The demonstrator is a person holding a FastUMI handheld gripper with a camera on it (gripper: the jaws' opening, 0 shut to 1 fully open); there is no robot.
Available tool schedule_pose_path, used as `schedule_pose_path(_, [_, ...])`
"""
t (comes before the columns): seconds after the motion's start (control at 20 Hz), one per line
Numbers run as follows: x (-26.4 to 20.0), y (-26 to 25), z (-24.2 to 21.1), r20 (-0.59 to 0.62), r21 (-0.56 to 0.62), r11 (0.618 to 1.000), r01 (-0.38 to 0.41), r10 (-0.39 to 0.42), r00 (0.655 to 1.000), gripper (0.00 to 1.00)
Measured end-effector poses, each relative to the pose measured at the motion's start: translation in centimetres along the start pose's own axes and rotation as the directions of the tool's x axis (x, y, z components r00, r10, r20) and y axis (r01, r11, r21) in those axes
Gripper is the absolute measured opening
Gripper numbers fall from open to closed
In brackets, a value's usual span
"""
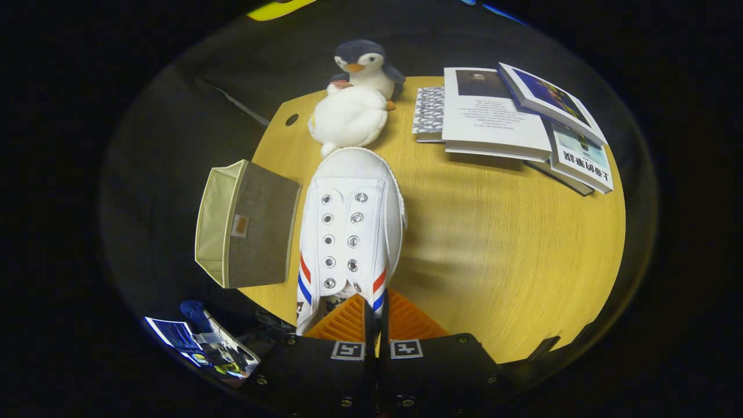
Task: Open the storage box then place both shoes into the box .Put the left shoe in first, then the right shoe, with the right side of both shoes facing outward in a uniform manner.
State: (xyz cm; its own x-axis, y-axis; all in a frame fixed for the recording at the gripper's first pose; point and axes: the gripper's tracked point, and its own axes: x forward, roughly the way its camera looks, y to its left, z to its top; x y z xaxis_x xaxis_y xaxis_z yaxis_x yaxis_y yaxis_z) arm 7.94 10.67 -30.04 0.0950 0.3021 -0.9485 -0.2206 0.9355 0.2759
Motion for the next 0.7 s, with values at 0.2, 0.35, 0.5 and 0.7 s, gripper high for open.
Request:
schedule_pose_path(0.2, [0.5,4.1,0.9,-0.016,-0.057,0.998,-0.040,0.039,0.999,0.02])
schedule_pose_path(0.35, [0.8,7.3,1.8,-0.022,-0.108,0.992,-0.062,0.060,0.998,0.02])
schedule_pose_path(0.5, [1.0,10.5,3.0,-0.025,-0.164,0.983,-0.085,0.082,0.996,0.02])
schedule_pose_path(0.7, [1.3,14.0,4.0,-0.041,-0.217,0.971,-0.102,0.096,0.995,0.02])
